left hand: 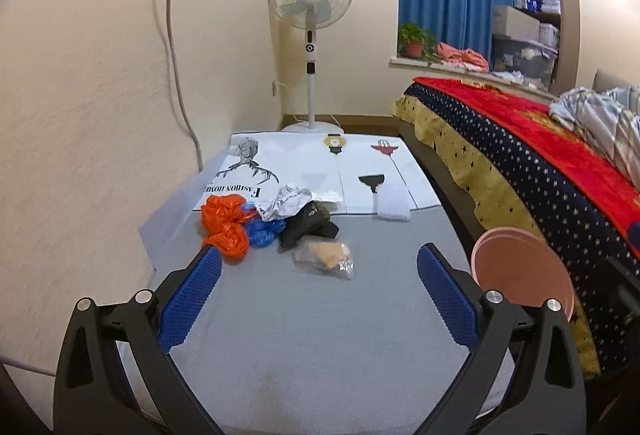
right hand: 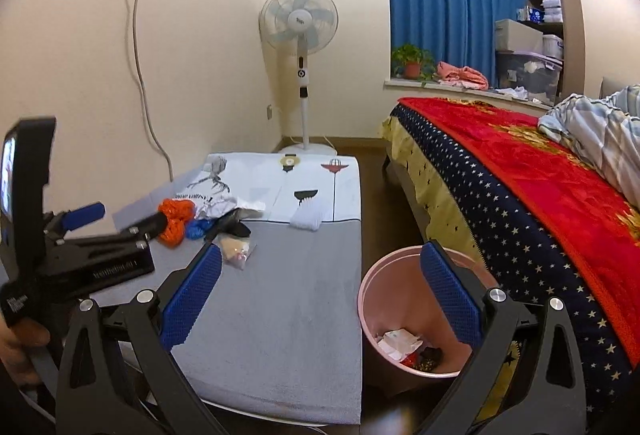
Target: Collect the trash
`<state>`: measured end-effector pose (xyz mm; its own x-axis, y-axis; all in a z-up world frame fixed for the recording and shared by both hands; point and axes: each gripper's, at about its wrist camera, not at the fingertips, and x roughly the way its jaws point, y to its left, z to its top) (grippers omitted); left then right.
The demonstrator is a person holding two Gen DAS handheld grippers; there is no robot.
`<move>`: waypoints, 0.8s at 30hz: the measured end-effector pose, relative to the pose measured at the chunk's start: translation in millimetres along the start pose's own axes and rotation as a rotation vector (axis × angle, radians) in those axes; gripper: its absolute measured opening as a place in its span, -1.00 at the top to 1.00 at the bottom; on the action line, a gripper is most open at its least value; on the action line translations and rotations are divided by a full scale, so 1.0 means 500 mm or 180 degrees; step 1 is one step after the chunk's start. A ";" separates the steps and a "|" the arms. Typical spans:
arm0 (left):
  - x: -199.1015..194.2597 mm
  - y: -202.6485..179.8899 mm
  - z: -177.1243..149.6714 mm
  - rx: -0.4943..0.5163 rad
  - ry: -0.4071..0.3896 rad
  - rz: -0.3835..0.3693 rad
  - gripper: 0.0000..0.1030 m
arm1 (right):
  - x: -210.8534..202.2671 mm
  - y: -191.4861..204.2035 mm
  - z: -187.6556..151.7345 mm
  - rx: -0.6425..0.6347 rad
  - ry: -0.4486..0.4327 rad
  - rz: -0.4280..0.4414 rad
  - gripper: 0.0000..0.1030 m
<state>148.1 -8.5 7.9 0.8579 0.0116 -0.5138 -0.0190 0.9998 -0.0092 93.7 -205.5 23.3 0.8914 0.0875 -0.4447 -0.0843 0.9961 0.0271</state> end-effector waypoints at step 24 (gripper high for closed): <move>-0.016 0.075 0.081 -0.0205 0.0016 0.0269 -0.85 | 0.001 -0.036 0.045 0.0128 -0.0129 -0.0097 -0.90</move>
<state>161.2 29.4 46.5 0.8492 0.0954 -0.5193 -0.1242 0.9920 -0.0209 105.5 -222.9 42.7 0.9107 0.0567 -0.4092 -0.0395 0.9980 0.0504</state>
